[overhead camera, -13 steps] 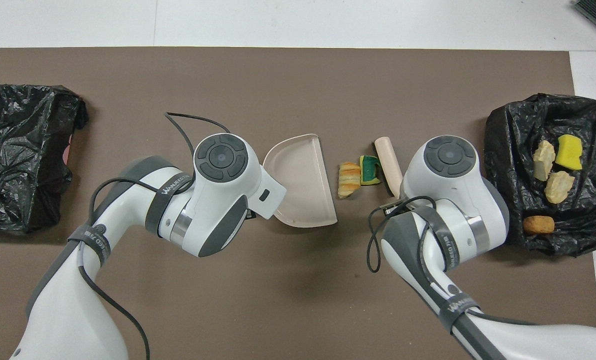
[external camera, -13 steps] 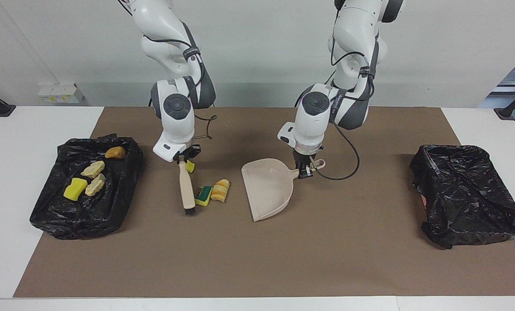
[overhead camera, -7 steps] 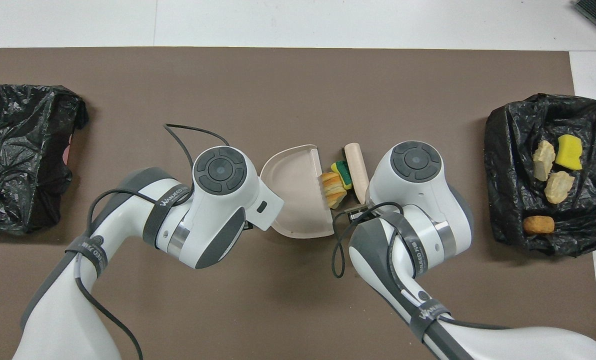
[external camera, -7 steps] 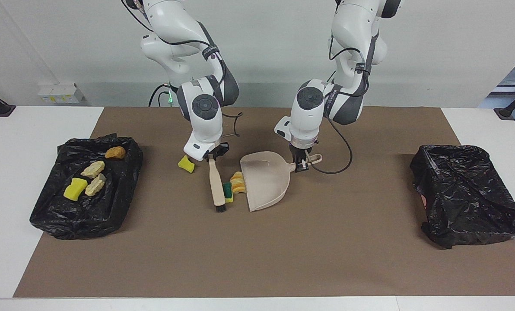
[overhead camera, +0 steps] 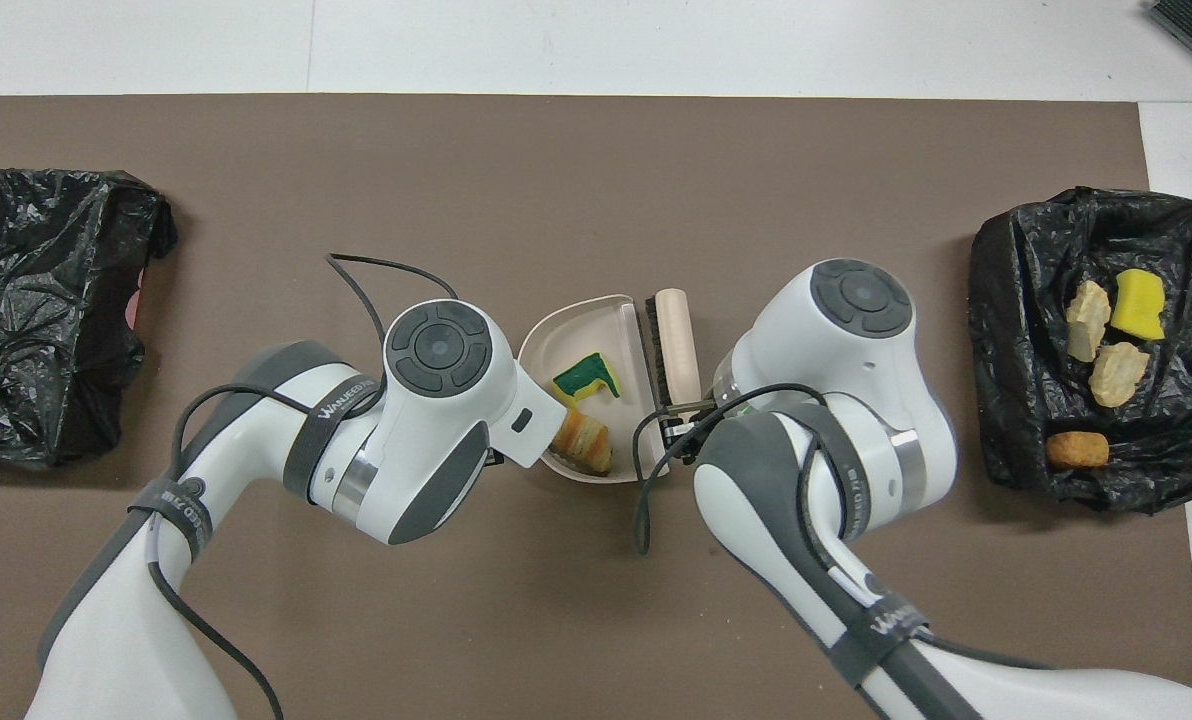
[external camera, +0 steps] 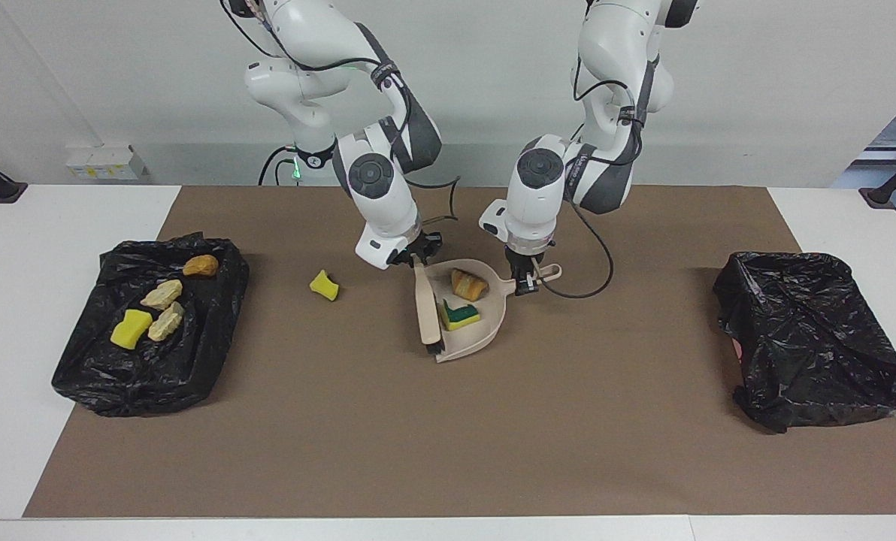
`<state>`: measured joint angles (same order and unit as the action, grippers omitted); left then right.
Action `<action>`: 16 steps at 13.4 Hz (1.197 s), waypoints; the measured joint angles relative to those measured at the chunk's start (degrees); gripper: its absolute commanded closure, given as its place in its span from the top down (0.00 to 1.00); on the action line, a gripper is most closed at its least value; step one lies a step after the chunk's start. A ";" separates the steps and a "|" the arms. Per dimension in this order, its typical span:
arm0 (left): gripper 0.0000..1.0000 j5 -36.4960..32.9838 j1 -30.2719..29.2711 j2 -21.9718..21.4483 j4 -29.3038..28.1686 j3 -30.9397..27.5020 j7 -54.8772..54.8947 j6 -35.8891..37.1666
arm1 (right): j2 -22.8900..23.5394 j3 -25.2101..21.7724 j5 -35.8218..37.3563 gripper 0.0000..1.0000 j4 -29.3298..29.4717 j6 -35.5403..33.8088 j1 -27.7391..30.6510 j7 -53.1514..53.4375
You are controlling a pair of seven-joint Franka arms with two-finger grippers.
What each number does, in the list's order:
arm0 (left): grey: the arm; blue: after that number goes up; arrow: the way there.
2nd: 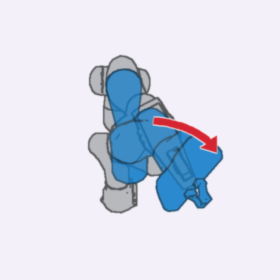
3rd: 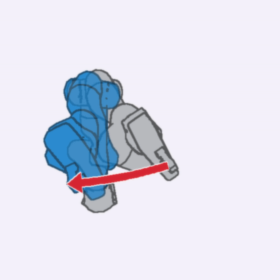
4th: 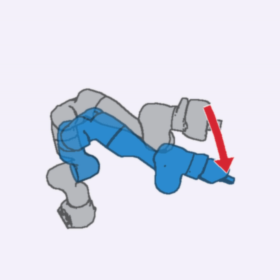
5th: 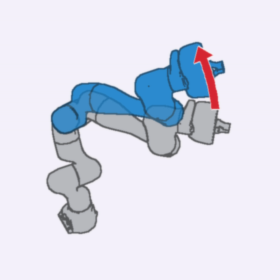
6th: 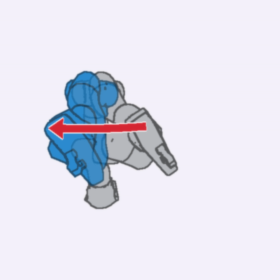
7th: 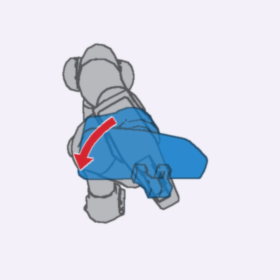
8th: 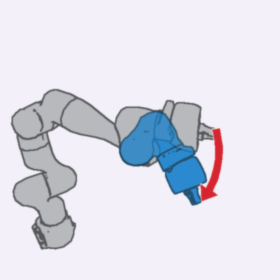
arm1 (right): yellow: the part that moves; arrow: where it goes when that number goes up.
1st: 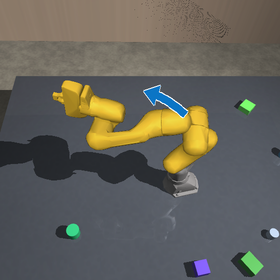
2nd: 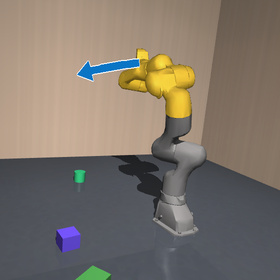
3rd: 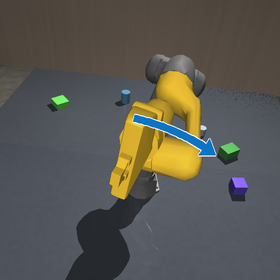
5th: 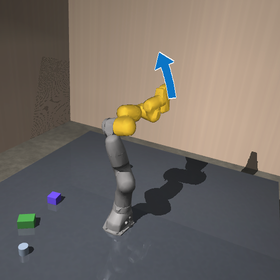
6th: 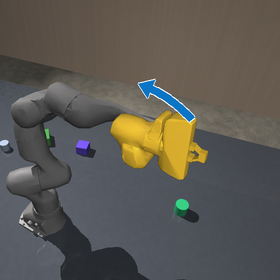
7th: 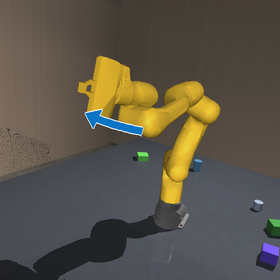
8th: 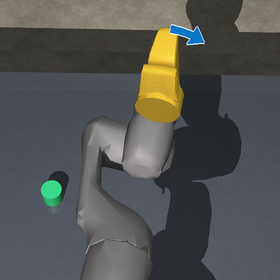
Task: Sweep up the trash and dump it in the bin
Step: 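Sweep the sponge and bread pieces into the dustpan with the right gripper, then move the brush with the right gripper toward the yellow sponge piece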
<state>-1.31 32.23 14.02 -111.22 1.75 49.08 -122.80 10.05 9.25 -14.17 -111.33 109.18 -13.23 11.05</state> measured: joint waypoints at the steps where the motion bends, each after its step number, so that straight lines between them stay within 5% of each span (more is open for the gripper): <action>1: 0.00 0.00 0.01 -0.05 -0.16 0.00 0.00 -0.04 | -1.04 -0.29 0.64 0.00 0.16 -1.88 1.53 0.00; 8: 0.00 0.00 2.30 -0.87 -0.97 0.07 -0.39 -0.01 | -7.00 -0.75 13.99 0.00 -3.82 -10.03 9.14 7.84; 16: 0.00 -1.67 6.02 -2.32 -2.45 0.22 -6.61 0.52 | -22.13 -0.16 15.66 0.00 -29.96 3.26 13.20 7.86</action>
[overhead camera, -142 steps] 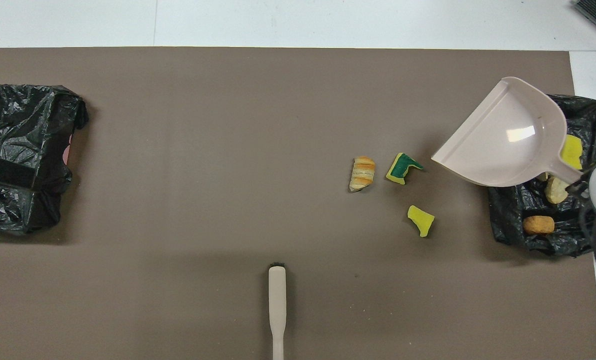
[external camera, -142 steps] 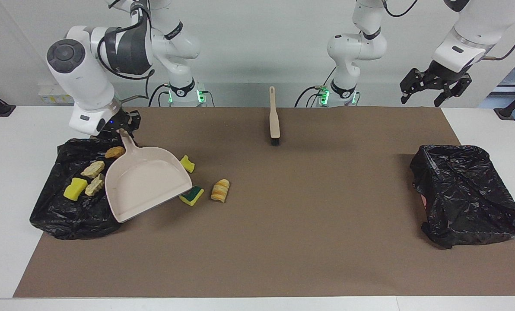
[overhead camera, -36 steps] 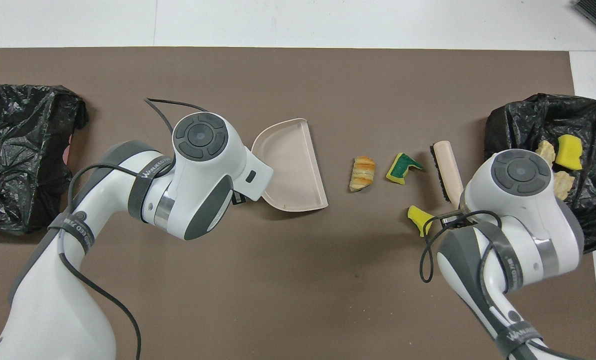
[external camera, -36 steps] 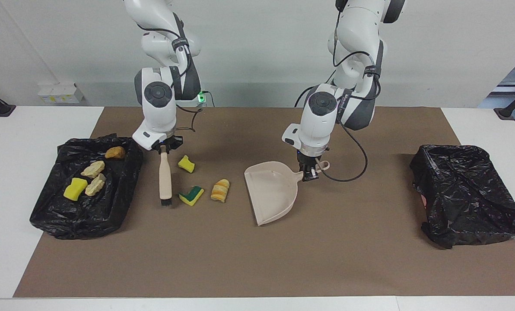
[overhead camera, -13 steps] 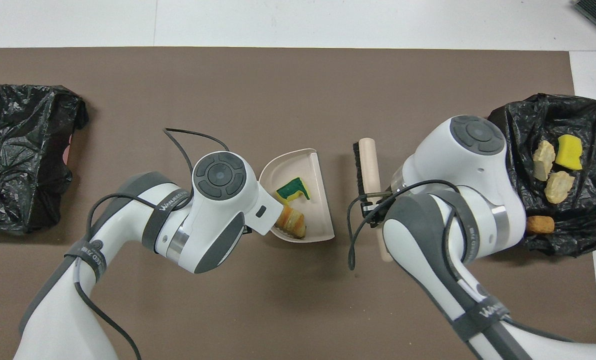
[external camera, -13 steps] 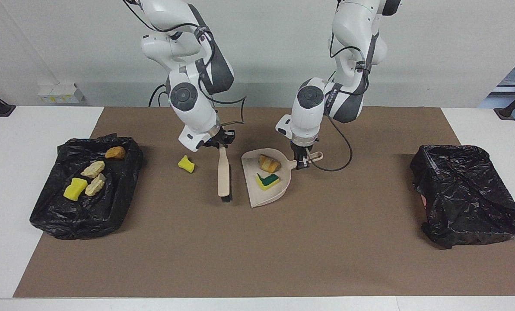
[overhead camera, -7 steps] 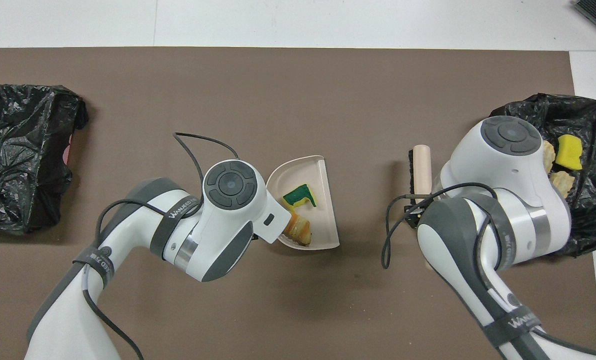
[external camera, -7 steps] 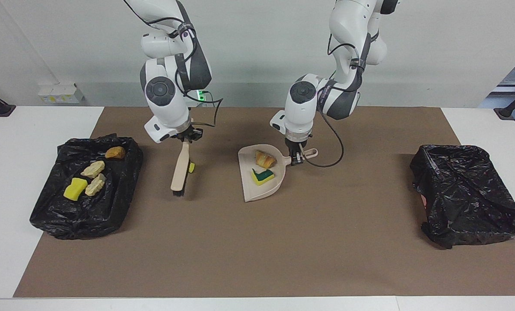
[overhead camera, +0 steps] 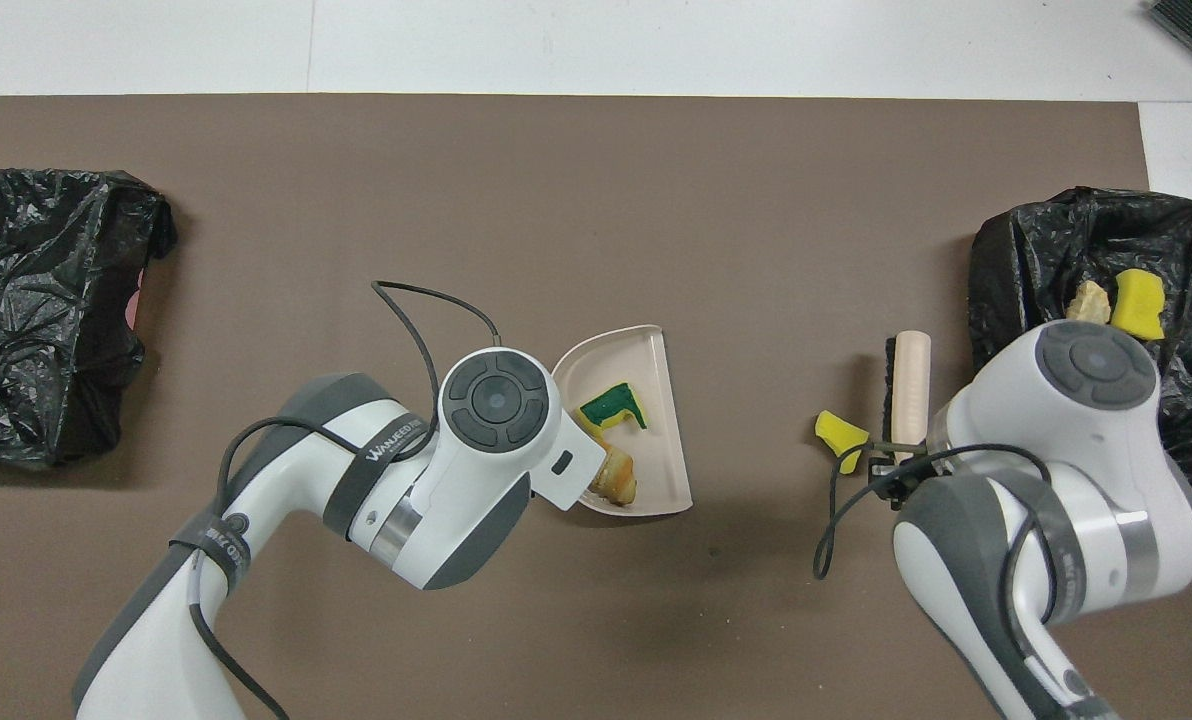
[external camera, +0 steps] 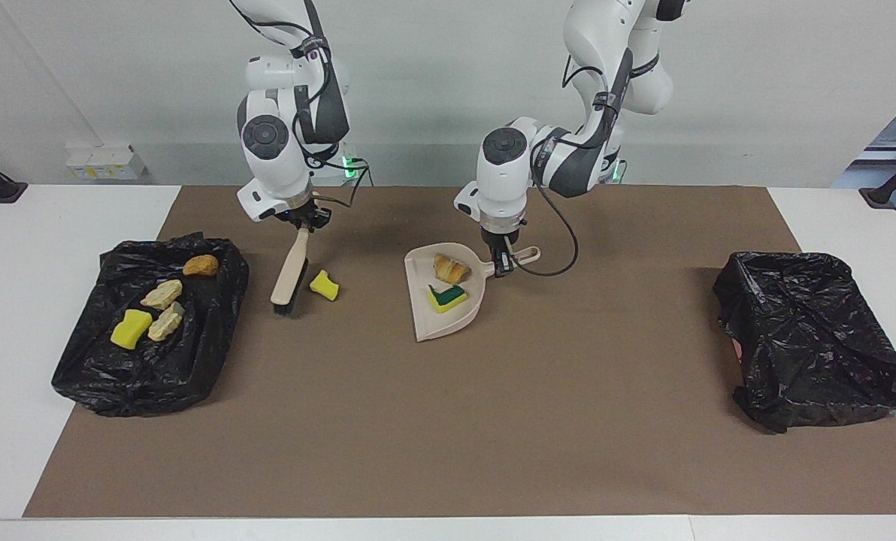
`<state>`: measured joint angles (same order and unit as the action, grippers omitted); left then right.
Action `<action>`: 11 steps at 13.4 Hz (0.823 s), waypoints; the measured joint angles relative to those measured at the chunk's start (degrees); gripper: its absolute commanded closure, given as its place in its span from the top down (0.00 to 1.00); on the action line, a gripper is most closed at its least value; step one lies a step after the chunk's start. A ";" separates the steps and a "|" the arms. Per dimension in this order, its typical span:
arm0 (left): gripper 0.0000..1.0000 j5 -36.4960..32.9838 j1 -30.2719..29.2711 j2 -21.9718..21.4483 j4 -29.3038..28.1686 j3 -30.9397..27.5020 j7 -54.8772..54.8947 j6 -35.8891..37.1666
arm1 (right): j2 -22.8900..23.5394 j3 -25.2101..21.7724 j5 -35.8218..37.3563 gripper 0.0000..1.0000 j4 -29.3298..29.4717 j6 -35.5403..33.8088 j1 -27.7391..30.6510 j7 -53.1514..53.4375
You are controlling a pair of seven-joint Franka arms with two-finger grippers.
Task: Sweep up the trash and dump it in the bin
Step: 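Move the brush with the right gripper toward the yellow sponge piece, then sweep the yellow sponge piece into the dustpan with the right gripper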
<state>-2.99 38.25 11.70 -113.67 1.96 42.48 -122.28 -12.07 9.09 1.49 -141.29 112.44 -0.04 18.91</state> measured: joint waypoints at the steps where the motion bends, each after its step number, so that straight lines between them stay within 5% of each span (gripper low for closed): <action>1: 0.00 0.00 0.00 -0.03 -0.07 -0.01 -0.07 0.00 | -0.02 0.18 0.00 0.00 -1.11 0.91 -0.43 -0.24; 6: 0.00 0.00 -0.02 -0.67 -1.49 -0.29 -0.27 -0.04 | 1.82 0.49 -4.14 0.00 0.20 4.00 -4.77 -10.98; 11: 0.00 0.00 -0.27 -1.15 -2.60 -0.54 -0.28 -0.07 | 9.16 0.74 -11.95 0.00 7.71 5.25 -12.88 -11.09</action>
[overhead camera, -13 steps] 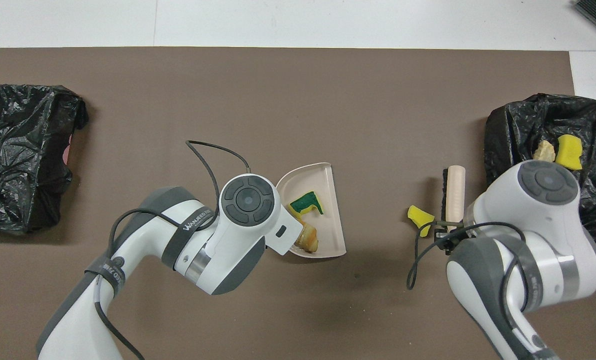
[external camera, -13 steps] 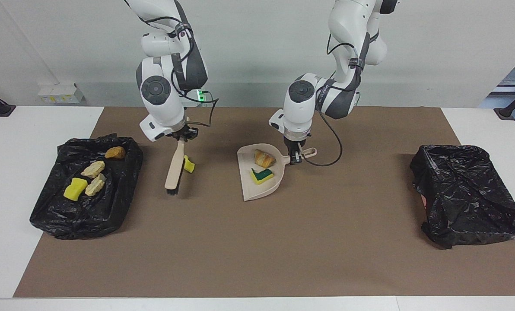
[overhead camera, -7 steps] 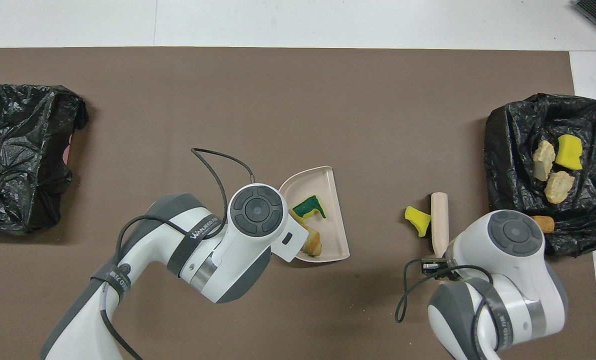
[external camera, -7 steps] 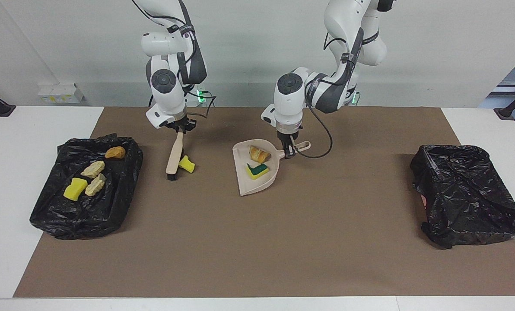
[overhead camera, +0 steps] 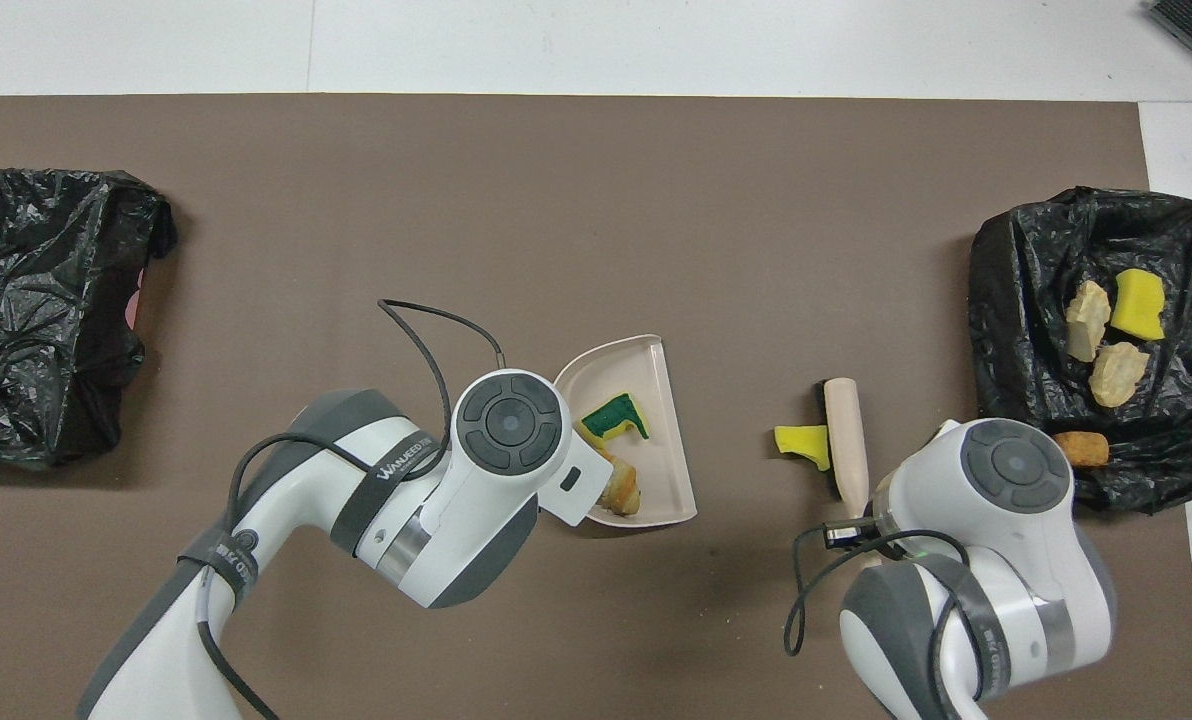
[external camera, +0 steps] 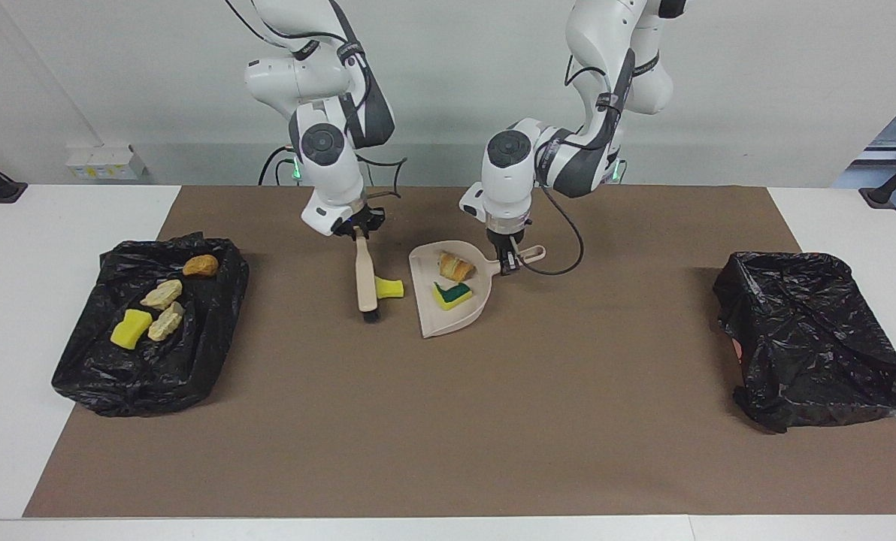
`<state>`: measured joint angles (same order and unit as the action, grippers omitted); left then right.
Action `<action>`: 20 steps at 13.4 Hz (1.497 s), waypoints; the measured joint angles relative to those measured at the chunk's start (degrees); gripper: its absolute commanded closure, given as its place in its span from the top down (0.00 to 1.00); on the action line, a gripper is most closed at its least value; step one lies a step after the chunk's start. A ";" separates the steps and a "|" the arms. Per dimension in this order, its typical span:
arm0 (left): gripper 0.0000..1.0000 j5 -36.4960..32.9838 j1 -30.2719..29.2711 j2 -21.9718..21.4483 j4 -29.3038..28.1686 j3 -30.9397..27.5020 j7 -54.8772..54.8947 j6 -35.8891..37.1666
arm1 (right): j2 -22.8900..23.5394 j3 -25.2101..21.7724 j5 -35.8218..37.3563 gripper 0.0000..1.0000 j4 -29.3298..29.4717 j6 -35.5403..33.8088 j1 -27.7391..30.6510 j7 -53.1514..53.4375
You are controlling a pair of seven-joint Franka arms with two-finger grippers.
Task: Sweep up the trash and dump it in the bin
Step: 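Sweep the yellow sponge piece into the dustpan with the right gripper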
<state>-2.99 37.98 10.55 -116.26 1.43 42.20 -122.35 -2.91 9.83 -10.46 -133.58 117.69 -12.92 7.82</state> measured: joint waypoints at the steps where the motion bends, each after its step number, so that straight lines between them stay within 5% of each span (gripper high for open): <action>1: 0.00 0.00 -0.02 -0.13 -0.20 -0.03 0.00 0.00 | 1.49 0.03 -2.16 0.00 1.29 1.11 -1.67 0.35; 5: 0.00 0.00 -0.31 -0.65 -0.92 -0.29 -0.02 0.00 | 3.98 0.11 -6.23 0.00 3.55 4.79 -6.46 1.62; 12: 0.00 0.00 -3.80 -0.91 -1.25 -0.36 3.18 0.00 | 2.66 -1.33 -2.89 0.00 6.16 -6.90 -2.84 1.59; 20: 0.00 -0.03 -4.86 -0.92 -1.25 -0.35 5.55 -0.17 | 1.84 -0.53 -3.07 0.00 6.13 -5.63 -4.05 1.90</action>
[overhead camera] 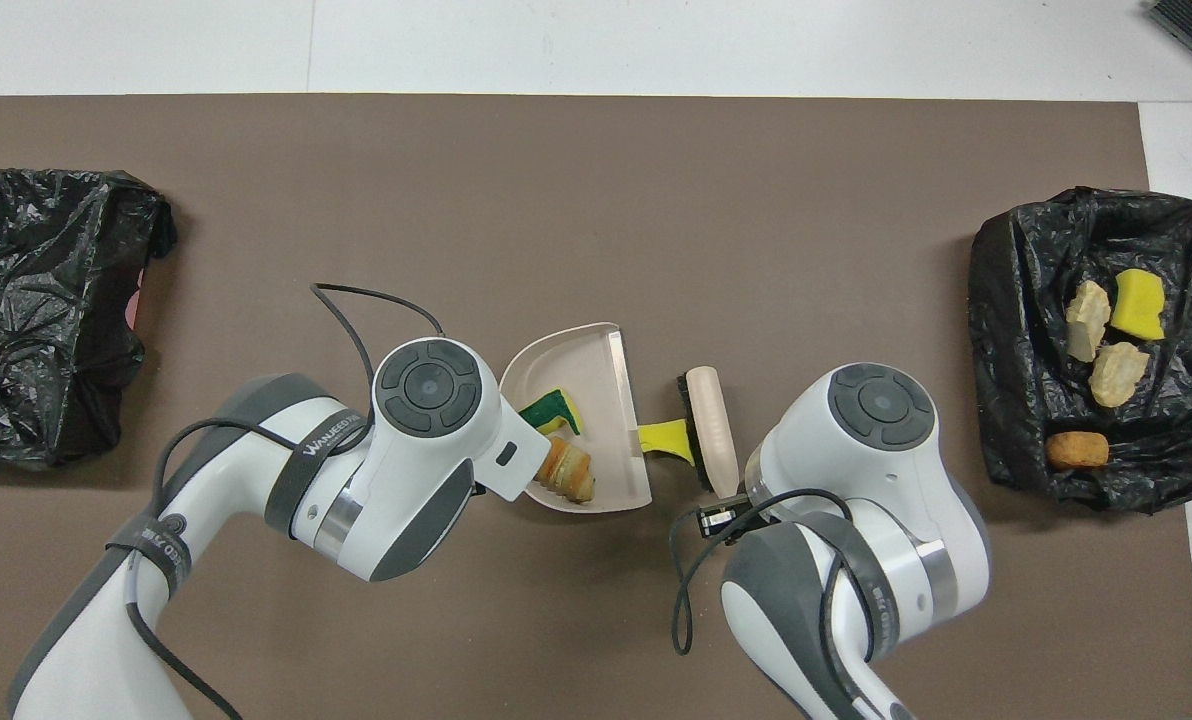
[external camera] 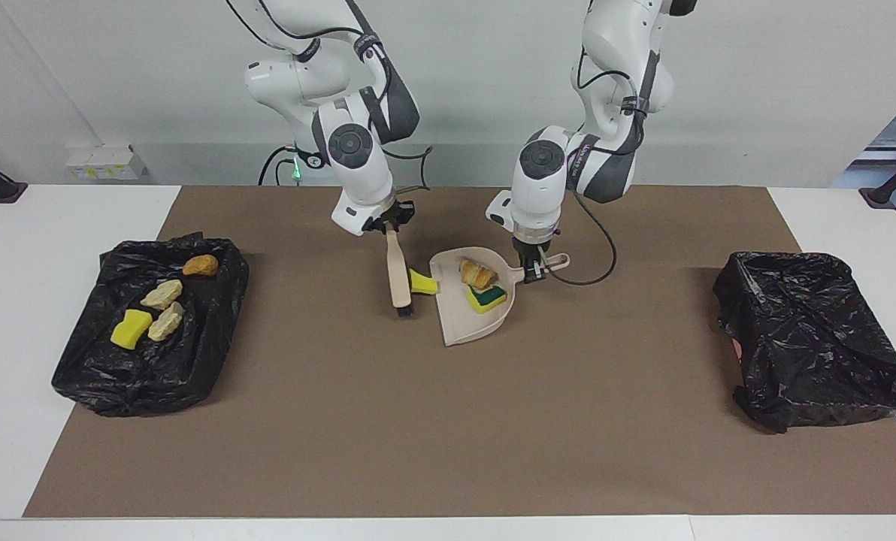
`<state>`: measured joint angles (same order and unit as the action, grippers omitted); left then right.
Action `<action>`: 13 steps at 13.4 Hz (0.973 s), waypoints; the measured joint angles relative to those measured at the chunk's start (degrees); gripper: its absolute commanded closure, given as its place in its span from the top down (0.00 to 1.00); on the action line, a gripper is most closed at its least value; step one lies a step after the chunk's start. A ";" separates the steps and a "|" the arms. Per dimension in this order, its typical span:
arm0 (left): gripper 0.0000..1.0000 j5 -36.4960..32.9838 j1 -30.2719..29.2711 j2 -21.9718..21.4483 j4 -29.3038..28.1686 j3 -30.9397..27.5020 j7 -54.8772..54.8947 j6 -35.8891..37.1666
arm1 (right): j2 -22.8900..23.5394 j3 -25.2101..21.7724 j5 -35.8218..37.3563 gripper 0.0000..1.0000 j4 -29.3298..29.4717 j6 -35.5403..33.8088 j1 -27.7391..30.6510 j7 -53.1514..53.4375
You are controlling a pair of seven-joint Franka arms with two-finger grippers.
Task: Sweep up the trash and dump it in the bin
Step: 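Sweep the yellow sponge piece into the dustpan with the right gripper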
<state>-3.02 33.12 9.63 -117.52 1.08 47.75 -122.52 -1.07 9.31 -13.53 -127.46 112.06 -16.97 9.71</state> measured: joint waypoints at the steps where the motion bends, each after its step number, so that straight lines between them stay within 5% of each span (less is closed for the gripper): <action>1: 0.00 -0.01 0.00 0.00 0.00 0.00 0.00 0.00 | -0.02 0.09 -1.38 0.00 0.04 0.54 -0.82 0.12; 7: 0.00 -0.02 0.00 0.00 -0.01 0.00 0.00 0.00 | -0.02 0.52 -7.87 0.00 3.42 0.39 -4.57 0.23; 13: 0.00 -0.01 -0.07 0.00 -0.01 0.01 0.03 -0.02 | -0.05 -0.03 -8.17 0.00 11.09 -7.41 -4.11 5.09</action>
<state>-3.03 33.06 9.64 -117.53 1.09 47.78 -122.54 -1.12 9.27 -21.69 -116.37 104.66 -21.08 14.81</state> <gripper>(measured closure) 0.687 0.749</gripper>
